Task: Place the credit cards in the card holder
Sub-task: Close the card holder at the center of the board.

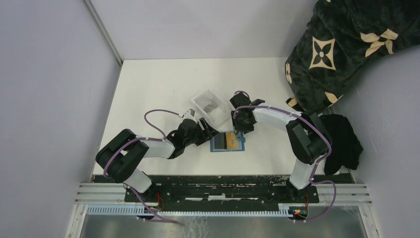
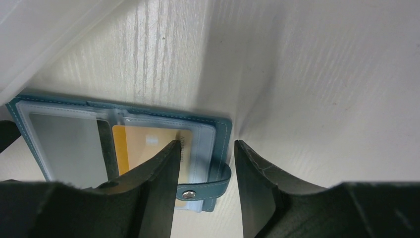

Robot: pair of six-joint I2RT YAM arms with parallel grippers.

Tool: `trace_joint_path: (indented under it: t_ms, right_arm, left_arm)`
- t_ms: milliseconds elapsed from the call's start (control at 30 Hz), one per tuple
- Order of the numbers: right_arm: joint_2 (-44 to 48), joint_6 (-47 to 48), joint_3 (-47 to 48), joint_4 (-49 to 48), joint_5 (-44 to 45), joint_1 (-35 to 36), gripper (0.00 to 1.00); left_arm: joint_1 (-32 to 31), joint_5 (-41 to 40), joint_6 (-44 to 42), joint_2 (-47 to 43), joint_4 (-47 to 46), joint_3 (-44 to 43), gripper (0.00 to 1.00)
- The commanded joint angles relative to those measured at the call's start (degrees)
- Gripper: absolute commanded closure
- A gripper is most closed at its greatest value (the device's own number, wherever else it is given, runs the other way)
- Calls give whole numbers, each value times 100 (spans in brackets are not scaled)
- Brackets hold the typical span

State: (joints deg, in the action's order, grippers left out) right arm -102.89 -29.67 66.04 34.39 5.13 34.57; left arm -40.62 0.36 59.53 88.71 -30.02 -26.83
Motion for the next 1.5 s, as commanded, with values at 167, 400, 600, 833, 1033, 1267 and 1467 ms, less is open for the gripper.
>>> trace_joint_path:
  t_ms: [167,400,600,833,1033,1267,1467]
  right_arm:
    - [-25,-223,-64,-388,-742,-195,49]
    - [23,-267,-148,-403,-938,-287,49]
    - [60,-256,-207,-388,-949,-306,49]
    - [297,-272,-262,-310,-630,-305,49]
    - [554,-193,-224,-110,-282,-302,48]
    - [693,-195,-319,-1,-76,-302,46]
    - [776,-208,-494,-49,-162,-327,46]
  left_arm:
    - [-5,208,199,-225,-348,-191,26]
    - [-2,425,449,-133,-850,-184,26]
    - [-33,550,648,-168,-1191,-234,26]
    - [-223,588,723,-38,-1340,-454,26]
    - [-453,551,741,87,-1395,-673,26]
    - [-712,537,726,295,-1340,-937,26]
    - [-898,501,733,437,-1340,-1051,26]
